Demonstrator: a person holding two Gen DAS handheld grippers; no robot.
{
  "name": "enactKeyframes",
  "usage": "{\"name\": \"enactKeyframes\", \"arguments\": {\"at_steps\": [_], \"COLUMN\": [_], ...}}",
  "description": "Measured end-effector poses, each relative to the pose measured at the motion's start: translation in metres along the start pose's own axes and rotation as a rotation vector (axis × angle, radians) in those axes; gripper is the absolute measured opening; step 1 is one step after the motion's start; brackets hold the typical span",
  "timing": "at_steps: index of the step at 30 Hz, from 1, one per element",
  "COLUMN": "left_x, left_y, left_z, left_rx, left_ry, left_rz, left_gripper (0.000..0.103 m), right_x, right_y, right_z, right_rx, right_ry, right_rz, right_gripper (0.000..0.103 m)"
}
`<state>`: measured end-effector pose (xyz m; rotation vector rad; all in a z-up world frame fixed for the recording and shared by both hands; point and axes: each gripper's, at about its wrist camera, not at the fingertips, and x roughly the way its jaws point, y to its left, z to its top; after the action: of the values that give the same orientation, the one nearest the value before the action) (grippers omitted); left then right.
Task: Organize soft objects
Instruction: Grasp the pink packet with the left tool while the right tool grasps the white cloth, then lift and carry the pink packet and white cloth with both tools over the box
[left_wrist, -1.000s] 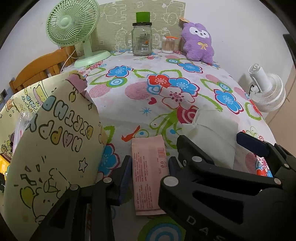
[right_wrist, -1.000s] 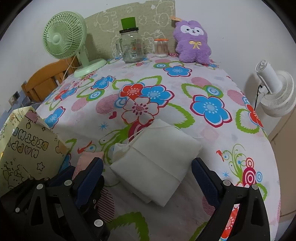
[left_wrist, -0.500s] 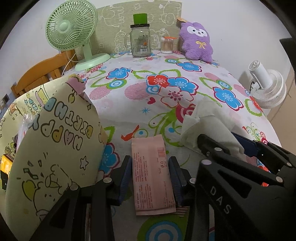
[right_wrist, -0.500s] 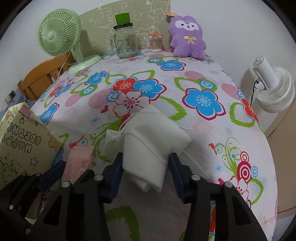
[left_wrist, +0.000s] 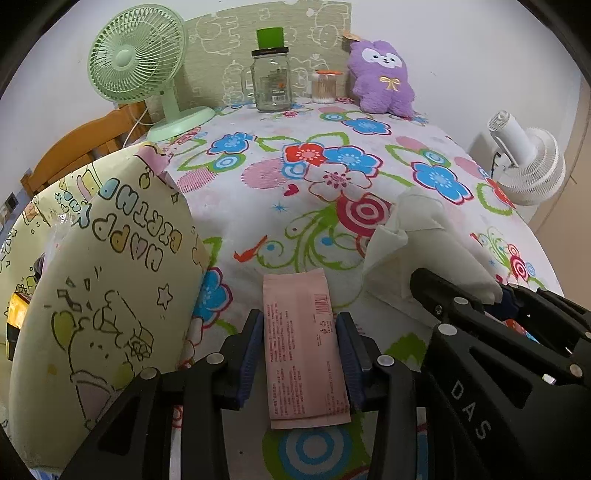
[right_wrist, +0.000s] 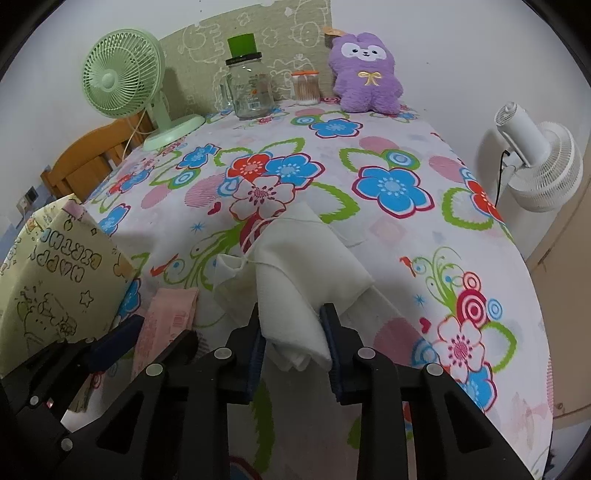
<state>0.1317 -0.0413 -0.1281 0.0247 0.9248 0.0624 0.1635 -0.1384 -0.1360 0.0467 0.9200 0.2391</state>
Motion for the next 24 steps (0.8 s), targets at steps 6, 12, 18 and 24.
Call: {"name": "enactKeyframes", "arguments": {"at_steps": [6, 12, 18, 24], "left_x": [-0.007, -0.019, -0.035, -0.054], "left_y": [-0.004, -0.007, -0.011, -0.015], "left_z": [-0.004, -0.007, -0.007, -0.006], "left_rx": [0.018, 0.023, 0.037, 0.051], "left_ry": [0.002, -0.019, -0.047, -0.075], "left_rz": [-0.017, -0.02, -0.031, -0.045], "left_gripper": [0.04, 0.04, 0.04, 0.04], "right_x": [-0.014, -0.026, -0.046, -0.066], "right_y": [-0.001, -0.003, -0.004, -0.004], "right_z": [-0.006, -0.01, -0.012, -0.013], "right_rx": [0.005, 0.02, 0.032, 0.037], "right_ry": [-0.021, -0.037, -0.071, -0.101], "right_rz": [-0.014, -0.027, -0.033, -0.036], "right_gripper": [0.031, 0.031, 0.031, 0.031]}}
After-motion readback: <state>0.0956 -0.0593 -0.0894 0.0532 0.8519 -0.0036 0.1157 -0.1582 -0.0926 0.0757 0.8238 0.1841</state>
